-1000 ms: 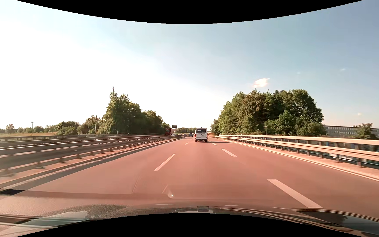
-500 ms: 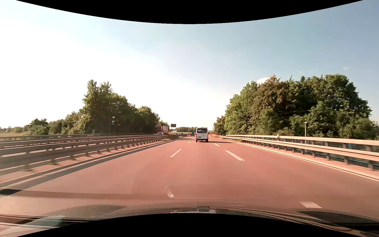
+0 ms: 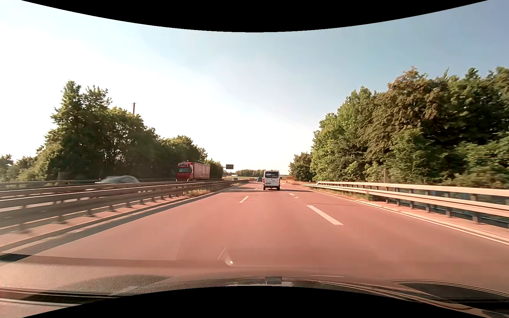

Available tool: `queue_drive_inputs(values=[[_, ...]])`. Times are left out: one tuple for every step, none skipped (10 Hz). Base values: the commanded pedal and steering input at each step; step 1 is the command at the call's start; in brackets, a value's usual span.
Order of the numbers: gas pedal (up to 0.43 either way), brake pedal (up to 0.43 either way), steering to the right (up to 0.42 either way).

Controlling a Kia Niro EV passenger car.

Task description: Follow the waypoints while adhering to traffic rules and regulations

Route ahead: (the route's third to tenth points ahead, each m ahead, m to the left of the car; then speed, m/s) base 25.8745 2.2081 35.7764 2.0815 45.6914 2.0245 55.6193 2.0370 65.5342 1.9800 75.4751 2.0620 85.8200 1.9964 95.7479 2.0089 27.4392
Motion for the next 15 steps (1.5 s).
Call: queue_drive_inputs(values=[[0.150, 0.006, 0.002], [0.150, 0.006, 0.002], [0.150, 0.006, 0.002], [0.150, 0.006, 0.001], [0.150, 0.006, 0.001], [0.150, 0.006, 0.001], [0.150, 0.006, 0.000], [0.150, 0.006, 0.000], [0.150, 0.006, 0.000], [0.150, 0.006, 0.000], [0.150, 0.006, 0.000], [0.150, 0.006, 0.000], [0.150, 0.006, 0.000], [0.150, 0.006, 0.000], [0.150, 0.006, 0.000]])
